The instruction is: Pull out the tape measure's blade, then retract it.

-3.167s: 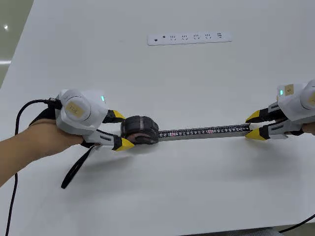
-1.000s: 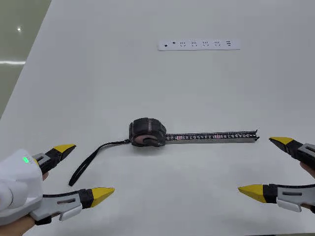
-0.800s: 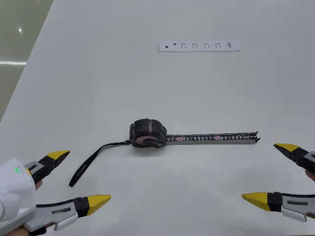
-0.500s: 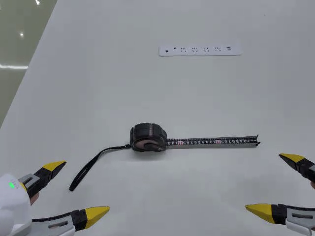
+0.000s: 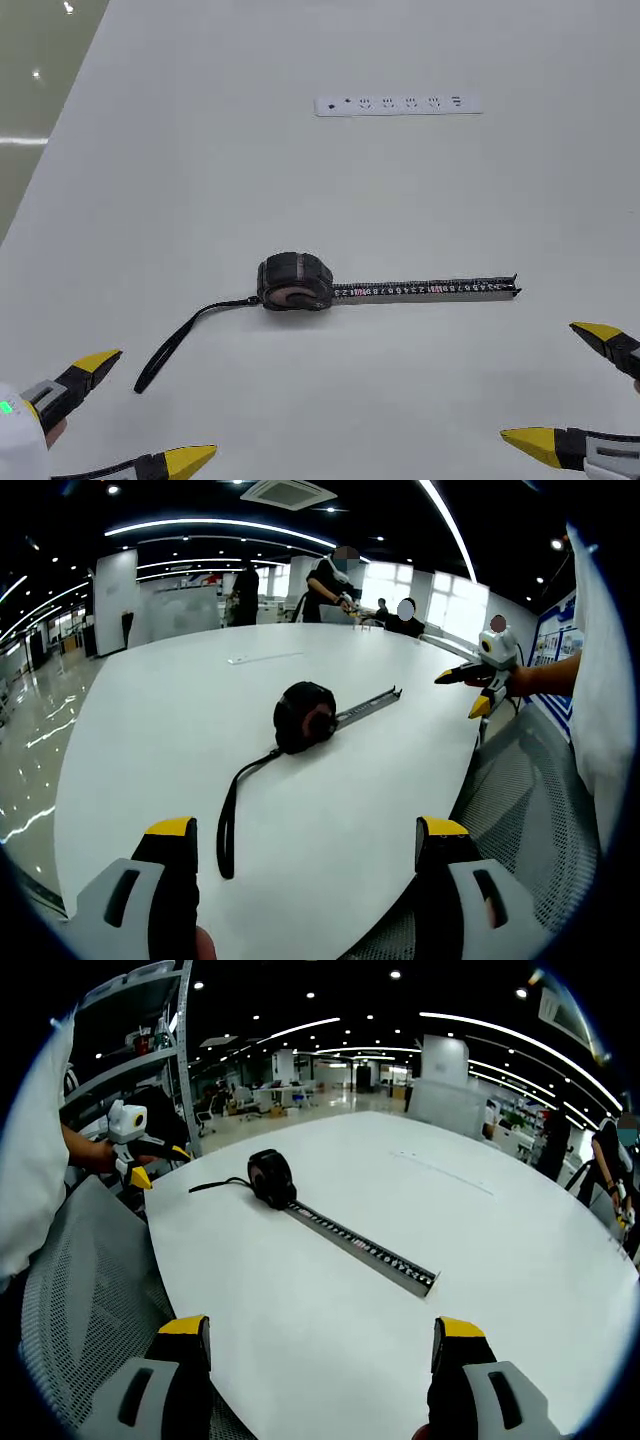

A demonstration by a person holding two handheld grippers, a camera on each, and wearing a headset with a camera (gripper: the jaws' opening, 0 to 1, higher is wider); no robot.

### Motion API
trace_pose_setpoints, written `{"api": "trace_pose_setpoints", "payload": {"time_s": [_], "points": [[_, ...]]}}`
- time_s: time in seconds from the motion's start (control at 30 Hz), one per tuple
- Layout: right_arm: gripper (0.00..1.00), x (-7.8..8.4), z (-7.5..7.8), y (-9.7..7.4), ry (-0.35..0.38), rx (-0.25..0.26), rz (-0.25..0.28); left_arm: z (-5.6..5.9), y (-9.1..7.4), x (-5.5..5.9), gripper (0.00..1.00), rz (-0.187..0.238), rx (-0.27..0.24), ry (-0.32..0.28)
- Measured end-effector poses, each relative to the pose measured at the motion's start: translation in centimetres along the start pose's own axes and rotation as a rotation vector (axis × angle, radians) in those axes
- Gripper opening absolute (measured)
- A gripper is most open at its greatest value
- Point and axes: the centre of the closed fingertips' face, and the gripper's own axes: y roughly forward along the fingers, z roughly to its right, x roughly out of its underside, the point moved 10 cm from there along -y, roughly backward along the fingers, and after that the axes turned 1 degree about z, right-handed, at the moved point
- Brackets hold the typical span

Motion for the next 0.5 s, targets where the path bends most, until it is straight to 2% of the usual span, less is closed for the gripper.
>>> {"api": "trace_pose_setpoints", "payload": {"time_s": [0.33,0.5], "points": [[0.90,-0.05,-0.05,0.14,-0.008,-0.009,-0.010,-0.35,-0.16,0.10,0.86,0.000,-0.007,-0.015],[0.90,-0.07,-0.09,0.27,-0.007,-0.013,-0.009,-0.13,0.20,-0.22,0.86,0.003,-0.002,-0.013]]}}
